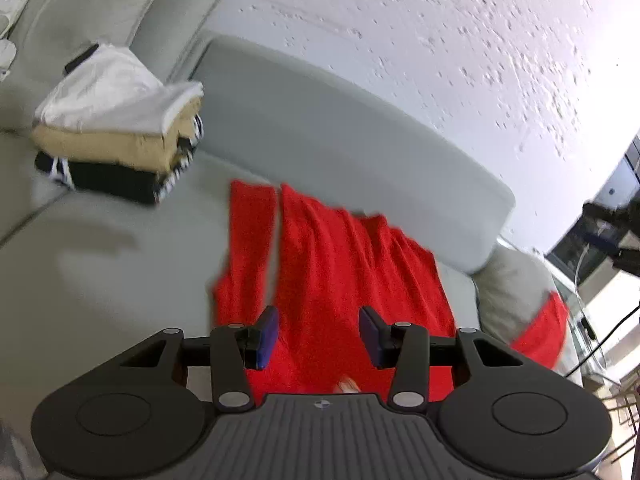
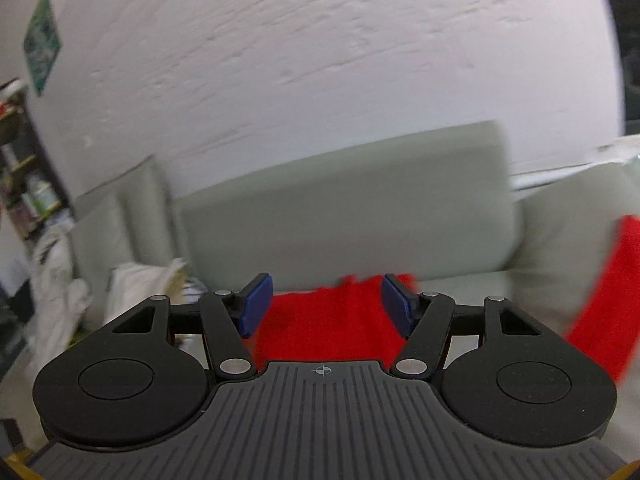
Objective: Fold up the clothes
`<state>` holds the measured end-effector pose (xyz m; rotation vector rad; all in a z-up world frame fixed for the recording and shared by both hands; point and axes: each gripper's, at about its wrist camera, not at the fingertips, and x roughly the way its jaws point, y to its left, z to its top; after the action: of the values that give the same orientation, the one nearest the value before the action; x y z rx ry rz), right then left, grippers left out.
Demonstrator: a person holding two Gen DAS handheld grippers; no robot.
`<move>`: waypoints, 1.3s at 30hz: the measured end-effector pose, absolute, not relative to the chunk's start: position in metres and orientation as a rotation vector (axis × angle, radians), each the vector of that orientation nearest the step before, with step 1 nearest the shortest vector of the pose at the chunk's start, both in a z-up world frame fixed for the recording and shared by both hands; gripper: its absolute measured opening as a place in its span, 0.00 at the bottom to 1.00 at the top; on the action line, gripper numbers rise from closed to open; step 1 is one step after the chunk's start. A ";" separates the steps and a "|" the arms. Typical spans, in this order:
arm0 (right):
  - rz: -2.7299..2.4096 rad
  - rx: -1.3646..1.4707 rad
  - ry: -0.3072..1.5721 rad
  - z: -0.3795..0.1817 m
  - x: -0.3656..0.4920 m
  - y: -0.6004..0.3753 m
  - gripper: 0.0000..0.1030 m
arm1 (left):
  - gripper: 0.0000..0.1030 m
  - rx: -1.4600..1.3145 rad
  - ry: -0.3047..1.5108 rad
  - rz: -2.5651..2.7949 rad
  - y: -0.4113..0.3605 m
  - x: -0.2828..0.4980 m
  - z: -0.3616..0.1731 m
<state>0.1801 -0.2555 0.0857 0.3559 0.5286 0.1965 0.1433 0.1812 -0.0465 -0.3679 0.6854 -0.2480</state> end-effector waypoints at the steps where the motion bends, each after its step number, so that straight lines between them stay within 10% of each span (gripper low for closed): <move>1: 0.212 0.354 0.540 0.082 0.189 -0.245 0.64 | 0.42 -0.376 0.694 -0.240 0.187 0.162 -0.054; 19: 0.160 0.508 0.841 -0.107 0.240 -0.214 0.63 | 0.40 -0.731 0.766 -0.127 0.251 0.458 -0.217; 25: 0.071 0.593 0.859 -0.128 0.244 -0.248 0.63 | 0.30 -0.478 0.771 -0.117 0.220 0.500 -0.204; 27: 0.059 0.592 0.874 -0.133 0.244 -0.249 0.63 | 0.03 -0.369 0.784 -0.103 0.209 0.506 -0.197; 39: 0.099 0.519 0.712 -0.058 0.223 -0.222 0.62 | 0.02 -0.048 0.348 -0.173 0.256 0.362 -0.027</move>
<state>0.2227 -0.2223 -0.0582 0.5194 0.7117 0.0993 0.3622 0.2557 -0.0265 -0.0481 0.3481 -0.1735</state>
